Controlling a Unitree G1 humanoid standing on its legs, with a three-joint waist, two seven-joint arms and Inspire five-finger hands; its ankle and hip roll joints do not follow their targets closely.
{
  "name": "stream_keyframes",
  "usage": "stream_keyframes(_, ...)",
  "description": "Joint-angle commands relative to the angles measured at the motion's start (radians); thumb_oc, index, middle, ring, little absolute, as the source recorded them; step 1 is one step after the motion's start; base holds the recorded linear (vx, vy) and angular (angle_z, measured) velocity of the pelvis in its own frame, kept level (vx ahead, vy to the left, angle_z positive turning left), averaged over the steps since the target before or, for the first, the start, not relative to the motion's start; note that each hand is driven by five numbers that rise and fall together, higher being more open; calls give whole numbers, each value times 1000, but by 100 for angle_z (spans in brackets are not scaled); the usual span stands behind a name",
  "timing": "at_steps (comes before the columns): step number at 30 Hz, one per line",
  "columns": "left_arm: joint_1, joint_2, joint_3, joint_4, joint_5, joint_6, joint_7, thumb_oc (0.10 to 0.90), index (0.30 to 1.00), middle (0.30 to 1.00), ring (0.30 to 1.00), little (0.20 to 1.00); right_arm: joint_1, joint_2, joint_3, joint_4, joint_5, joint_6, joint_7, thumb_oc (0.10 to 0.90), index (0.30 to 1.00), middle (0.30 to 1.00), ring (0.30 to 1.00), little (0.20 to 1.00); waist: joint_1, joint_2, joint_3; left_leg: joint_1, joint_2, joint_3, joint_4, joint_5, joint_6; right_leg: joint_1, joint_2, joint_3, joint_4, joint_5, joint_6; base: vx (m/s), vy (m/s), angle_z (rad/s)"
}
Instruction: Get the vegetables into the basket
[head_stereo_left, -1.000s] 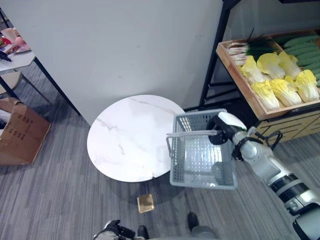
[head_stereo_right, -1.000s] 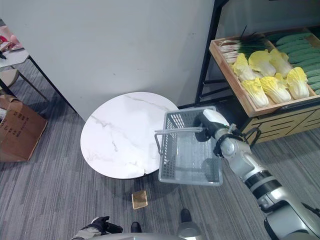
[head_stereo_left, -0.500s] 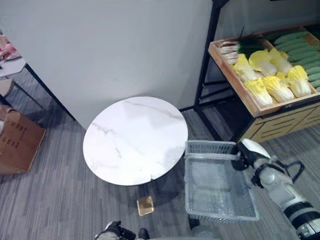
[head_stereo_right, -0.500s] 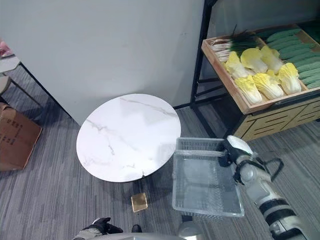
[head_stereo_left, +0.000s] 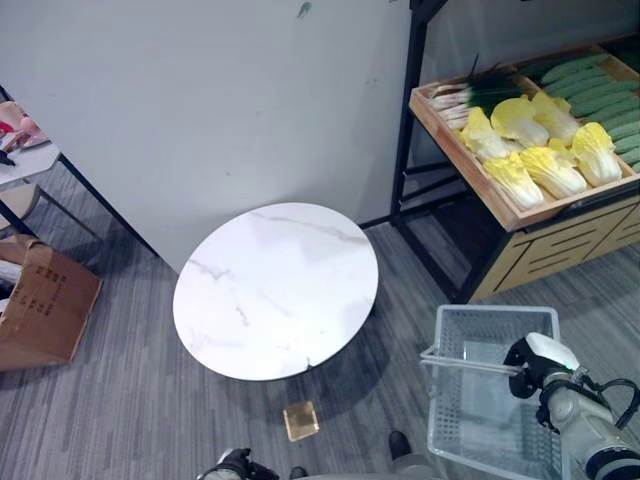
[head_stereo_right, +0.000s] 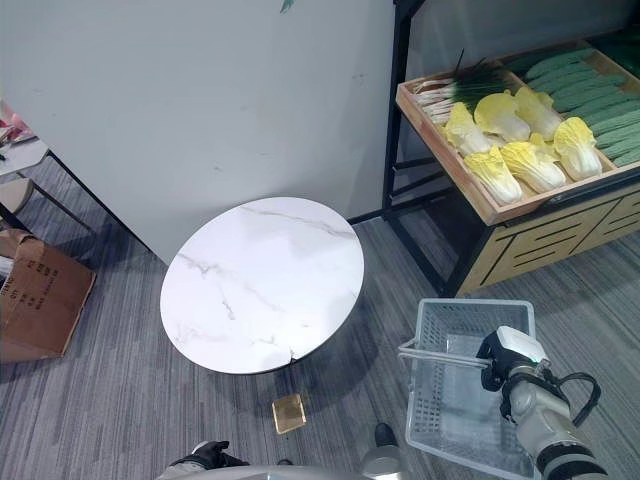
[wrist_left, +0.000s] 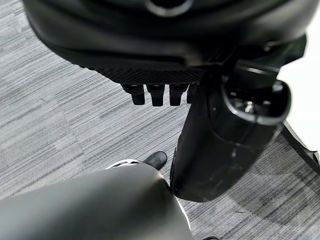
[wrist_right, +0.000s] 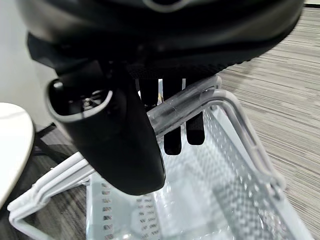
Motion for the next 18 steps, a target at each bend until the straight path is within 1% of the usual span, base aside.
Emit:
stream_keyframes(1,7,43,-39,78,26,16,5,900,1000,1000,1000,1000,-136,41,-59,15,3,-43,-91,400,300,300,300,300,12,-89,3,65,-78,-11,8,-55,-16,67,8,12,58,-85,19,0,0,0)
stream_keyframes(5,6,44,-39,80,22,14,10,900,1000,1000,1000,1000,-138,60,-49,65,26,-42,-92,400,300,300,300,300,11,-89,3,65,-81,-12,8,-58,-15,69,7,11,57,-85,20,0,0,0)
stream_keyframes(9,3,47,-32,91,24,19,13,900,1000,1000,1000,1000,-127,81,-56,60,55,-42,-100,400,300,300,300,300,6,-92,7,64,-86,-3,8,-62,-11,62,5,19,57,-78,25,-1,7,-1)
stream_keyframes(14,-3,50,-31,80,25,17,16,900,1000,1000,1000,1000,-120,85,-56,63,55,-39,-98,400,300,300,300,300,3,-93,7,59,-88,5,8,-65,-9,52,1,28,53,-69,31,-5,24,-5)
stream_keyframes(18,-15,52,-39,74,28,14,14,900,1000,1000,1000,1000,-117,99,-64,67,81,-38,-100,400,300,300,300,300,-3,-93,11,57,-93,15,8,-71,-3,43,-3,40,59,-65,36,3,30,-7)
